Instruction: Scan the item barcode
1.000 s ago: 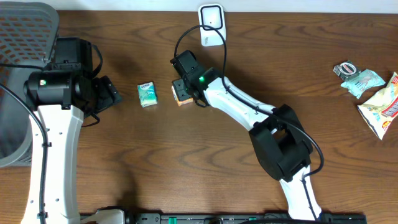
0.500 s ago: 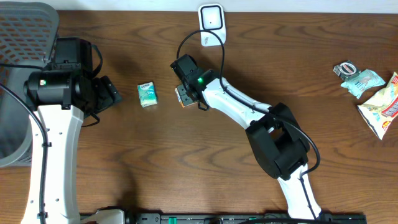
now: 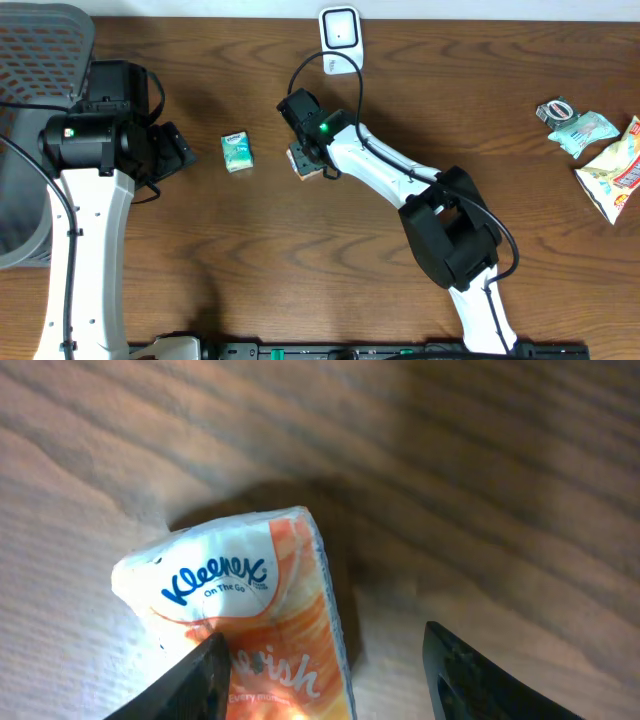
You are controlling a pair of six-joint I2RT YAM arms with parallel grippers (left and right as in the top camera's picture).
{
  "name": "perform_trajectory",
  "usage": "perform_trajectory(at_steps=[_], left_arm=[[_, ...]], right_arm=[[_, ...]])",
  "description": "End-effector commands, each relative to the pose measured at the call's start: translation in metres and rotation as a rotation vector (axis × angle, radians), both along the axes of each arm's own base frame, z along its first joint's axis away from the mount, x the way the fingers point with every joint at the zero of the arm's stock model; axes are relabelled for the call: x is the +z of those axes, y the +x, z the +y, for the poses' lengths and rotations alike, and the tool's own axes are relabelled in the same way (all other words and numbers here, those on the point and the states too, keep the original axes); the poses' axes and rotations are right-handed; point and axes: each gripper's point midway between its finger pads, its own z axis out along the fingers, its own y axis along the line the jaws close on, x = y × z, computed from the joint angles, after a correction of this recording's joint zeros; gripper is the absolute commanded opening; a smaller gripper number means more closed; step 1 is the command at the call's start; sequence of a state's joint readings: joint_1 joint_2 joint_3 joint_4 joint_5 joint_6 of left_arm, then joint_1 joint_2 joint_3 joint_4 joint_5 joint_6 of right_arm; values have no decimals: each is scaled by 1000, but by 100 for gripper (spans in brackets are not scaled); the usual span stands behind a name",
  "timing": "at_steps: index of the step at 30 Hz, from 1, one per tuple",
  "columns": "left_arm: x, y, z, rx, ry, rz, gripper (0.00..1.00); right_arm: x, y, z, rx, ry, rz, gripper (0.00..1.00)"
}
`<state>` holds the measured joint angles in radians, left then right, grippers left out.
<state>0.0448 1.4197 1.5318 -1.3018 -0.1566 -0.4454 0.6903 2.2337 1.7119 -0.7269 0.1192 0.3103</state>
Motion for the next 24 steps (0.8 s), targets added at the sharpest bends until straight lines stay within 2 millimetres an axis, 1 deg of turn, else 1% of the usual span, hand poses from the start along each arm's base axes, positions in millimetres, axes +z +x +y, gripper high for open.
perform_trajectory(at_steps=[1,5,7,14,17,19,21,24], left_arm=[[0,0,3,16,6,2,98],[0,0,3,16,6,2,98],[0,0,3,16,6,2,98],[0,0,3,16,6,2,98],[0,0,3,16,6,2,98],[0,0,3,16,6,2,97],[0,0,3,16,6,2,98],[0,0,3,16,7,2,98]], right_arm=[[4,-7,-7,-10,0,37,55],[3,-23,-11,-3,-7,108,56],[7,-29,-14,-2,-11,130,56],[43,-44,-25,-1,-17,139,59],[54,-50,-30,0,-22,144,60],[57,-51,-31,0,-23,145,62],[57,-50,-31,0,-23,141,67],[59,-43,-30,-4,-24,106,73]])
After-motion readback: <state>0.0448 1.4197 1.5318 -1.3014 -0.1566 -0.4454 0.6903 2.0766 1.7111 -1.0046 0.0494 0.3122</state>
